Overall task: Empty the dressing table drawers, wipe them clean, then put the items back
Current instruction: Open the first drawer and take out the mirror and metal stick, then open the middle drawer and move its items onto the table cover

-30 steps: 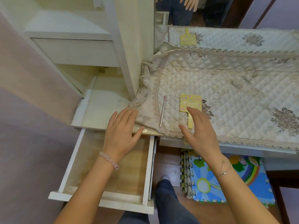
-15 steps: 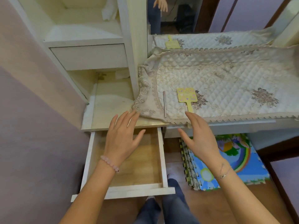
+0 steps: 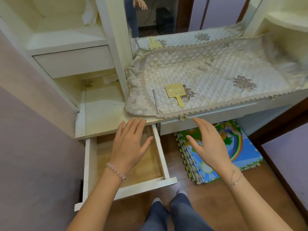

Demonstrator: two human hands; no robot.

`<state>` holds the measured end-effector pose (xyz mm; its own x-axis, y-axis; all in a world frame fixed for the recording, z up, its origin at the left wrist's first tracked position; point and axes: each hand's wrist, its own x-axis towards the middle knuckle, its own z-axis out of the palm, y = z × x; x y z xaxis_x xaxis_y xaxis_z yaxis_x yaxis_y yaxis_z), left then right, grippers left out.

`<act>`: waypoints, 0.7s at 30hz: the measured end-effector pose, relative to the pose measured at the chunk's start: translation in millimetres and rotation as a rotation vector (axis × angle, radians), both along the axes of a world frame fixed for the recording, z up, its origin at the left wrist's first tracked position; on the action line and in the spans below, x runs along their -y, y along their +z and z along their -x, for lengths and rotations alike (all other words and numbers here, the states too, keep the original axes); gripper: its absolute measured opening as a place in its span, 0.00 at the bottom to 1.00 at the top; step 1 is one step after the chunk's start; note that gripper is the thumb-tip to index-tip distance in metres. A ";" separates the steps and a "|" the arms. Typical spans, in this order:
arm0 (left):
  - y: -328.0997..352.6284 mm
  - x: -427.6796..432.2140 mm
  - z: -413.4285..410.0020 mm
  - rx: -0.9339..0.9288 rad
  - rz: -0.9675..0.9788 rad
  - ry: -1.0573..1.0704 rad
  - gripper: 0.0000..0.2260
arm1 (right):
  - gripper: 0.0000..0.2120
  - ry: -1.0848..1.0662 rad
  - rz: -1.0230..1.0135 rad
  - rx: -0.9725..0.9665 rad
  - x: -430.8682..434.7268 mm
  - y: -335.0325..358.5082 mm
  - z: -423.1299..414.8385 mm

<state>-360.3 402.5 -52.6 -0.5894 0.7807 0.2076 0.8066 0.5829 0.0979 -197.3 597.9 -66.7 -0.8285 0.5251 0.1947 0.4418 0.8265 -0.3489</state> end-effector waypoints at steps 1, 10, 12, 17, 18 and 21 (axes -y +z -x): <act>-0.5 -4.7 -2.7 0.005 0.003 -0.011 0.26 | 0.30 -0.013 -0.004 -0.005 -2.6 0.1 -4.4; -7.3 -63.3 -28.3 0.043 0.009 -0.091 0.27 | 0.29 -0.073 0.045 -0.003 -51.4 -10.4 -36.8; -10.6 -78.7 -33.6 0.034 0.023 -0.087 0.27 | 0.29 -0.070 0.065 0.000 -68.8 -14.8 -41.5; -18.3 -125.4 -48.4 0.030 0.047 -0.020 0.27 | 0.29 -0.026 0.114 0.032 -125.1 -24.2 -49.4; -20.1 -136.3 -51.8 0.034 0.044 -0.003 0.27 | 0.29 -0.015 0.121 0.038 -138.6 -26.1 -50.2; -27.8 -163.5 -63.7 0.057 0.032 0.041 0.27 | 0.29 0.017 0.149 0.046 -172.1 -30.5 -53.0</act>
